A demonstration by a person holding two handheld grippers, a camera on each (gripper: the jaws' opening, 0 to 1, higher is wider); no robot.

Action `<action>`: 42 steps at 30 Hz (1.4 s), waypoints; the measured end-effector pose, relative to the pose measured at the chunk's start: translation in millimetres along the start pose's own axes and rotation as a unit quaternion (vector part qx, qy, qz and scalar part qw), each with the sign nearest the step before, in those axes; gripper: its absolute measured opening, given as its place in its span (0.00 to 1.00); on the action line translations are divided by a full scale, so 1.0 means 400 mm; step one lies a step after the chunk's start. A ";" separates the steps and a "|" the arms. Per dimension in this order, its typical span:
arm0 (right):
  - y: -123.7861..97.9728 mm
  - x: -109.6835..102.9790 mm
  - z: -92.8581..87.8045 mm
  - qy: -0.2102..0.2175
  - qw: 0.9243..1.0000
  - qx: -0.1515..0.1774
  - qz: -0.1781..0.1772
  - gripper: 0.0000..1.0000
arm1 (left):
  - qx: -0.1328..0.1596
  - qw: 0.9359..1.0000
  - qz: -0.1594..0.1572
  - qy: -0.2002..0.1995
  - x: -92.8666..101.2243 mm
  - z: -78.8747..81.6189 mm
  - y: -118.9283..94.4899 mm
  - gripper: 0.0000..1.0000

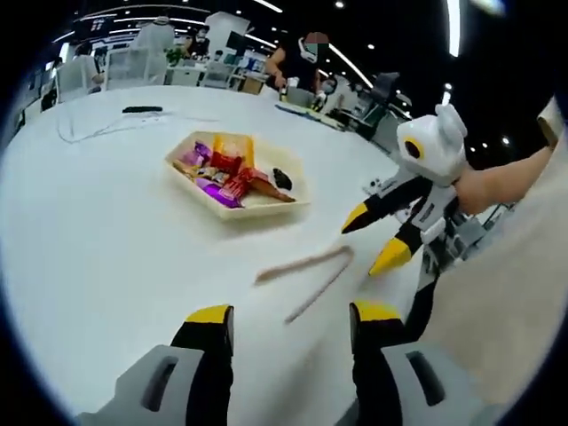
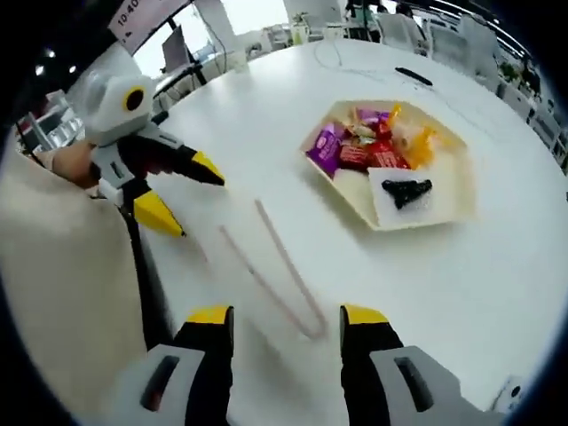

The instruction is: Place the target food into the container with the food tongs after gripping and lifting it, then release it inside without dropping or visibly crushing the food.

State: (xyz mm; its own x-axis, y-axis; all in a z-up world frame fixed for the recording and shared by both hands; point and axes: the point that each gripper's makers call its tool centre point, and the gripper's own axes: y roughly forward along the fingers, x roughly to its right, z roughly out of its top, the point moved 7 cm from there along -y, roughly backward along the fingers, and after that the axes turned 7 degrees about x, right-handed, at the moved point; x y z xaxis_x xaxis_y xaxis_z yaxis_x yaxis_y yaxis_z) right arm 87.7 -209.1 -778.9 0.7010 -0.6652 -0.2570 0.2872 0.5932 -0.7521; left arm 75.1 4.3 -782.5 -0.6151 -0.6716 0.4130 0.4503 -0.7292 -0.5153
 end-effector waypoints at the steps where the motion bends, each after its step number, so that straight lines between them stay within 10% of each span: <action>1: -0.002 0.000 0.001 0.004 1.000 0.005 -0.002 0.51 | 0.009 1.000 0.005 -0.007 -0.001 0.007 -0.014 0.55; 10: -0.013 -0.026 0.070 0.040 0.994 0.098 -0.030 0.64 | 0.083 0.995 0.046 -0.024 -0.024 0.046 -0.104 0.71; 26: 0.002 -0.038 0.188 0.106 0.967 0.233 -0.003 0.83 | 0.266 0.955 0.128 -0.025 -0.073 0.117 -0.275 0.79; 33: -0.048 -0.037 0.244 0.123 0.946 0.298 -0.019 0.86 | 0.286 0.950 0.123 -0.012 -0.079 0.135 -0.285 0.83; 42: -0.118 -0.027 0.210 0.147 0.923 0.349 -0.072 0.88 | 0.263 0.961 0.080 -0.007 -0.065 0.149 -0.251 0.87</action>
State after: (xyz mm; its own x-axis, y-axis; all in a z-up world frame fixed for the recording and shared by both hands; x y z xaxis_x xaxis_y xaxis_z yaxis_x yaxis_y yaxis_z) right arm 121.4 -191.8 -689.7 0.4445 -0.7934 -0.4158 0.7859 0.5682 -0.2441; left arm 84.4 87.2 -696.5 -0.5033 -0.7797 0.3725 0.8060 -0.5790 -0.1230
